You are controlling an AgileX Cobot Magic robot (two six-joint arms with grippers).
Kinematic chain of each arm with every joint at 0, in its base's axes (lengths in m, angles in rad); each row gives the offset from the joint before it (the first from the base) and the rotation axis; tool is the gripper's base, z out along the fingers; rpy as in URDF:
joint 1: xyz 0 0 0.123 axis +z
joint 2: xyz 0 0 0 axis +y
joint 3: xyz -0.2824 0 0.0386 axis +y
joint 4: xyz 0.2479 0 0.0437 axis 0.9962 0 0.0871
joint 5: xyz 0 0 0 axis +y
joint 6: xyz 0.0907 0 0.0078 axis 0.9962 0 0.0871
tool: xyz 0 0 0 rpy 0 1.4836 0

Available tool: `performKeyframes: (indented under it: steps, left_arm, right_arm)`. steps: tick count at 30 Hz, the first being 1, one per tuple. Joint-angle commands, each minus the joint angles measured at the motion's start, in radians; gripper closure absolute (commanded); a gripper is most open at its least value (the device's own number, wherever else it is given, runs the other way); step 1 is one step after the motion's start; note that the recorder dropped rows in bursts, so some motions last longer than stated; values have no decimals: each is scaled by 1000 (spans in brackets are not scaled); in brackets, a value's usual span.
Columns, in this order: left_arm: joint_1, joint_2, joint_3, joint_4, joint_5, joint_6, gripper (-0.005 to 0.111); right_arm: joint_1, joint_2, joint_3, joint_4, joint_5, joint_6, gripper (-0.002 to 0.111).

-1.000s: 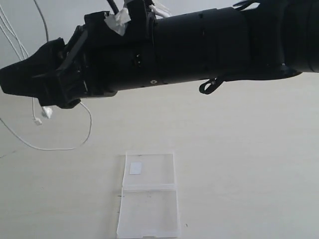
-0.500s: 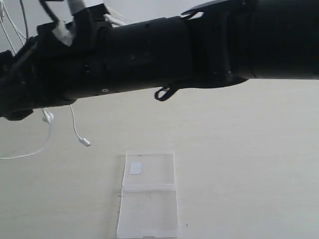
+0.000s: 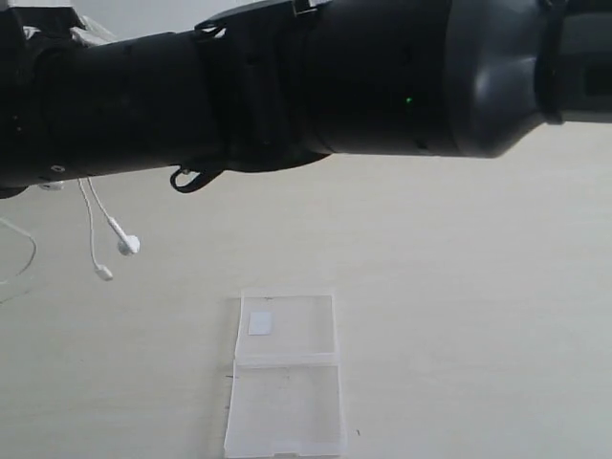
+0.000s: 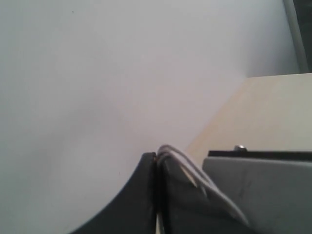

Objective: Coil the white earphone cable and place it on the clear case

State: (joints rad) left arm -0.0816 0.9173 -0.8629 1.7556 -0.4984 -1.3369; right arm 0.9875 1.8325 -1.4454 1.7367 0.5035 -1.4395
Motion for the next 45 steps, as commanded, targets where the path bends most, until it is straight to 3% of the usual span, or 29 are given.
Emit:
performKeyframes:
  steps: [1, 4, 11, 17, 21, 35, 45]
  left_arm:
    - [-1, -5, 5, -11, 20, -8, 107]
    - [-1, -5, 5, -11, 23, -8, 107]
    - [-1, -5, 6, -11, 23, -26, 107]
    - [-1, -5, 11, -11, 23, -35, 107]
    - [-1, -23, 11, -11, 23, -139, 107]
    - [-1, -45, -30, -11, -23, -400, 107]
    - [-1, -45, -47, -11, -50, -452, 107]
  right_arm:
    - [1, -14, -10, -127, -10, 110, 95]
    - [1, -32, -10, -341, -13, 264, 108]
    - [1, -89, -10, -900, -24, 706, 108]
    - [1, -137, -10, -1286, 95, 988, 108]
    - [1, -144, -10, -1593, 176, 1210, 108]
    - [1, -140, -8, -1609, 126, 1250, 108]
    - [1, -105, -8, -1604, 117, 1250, 108]
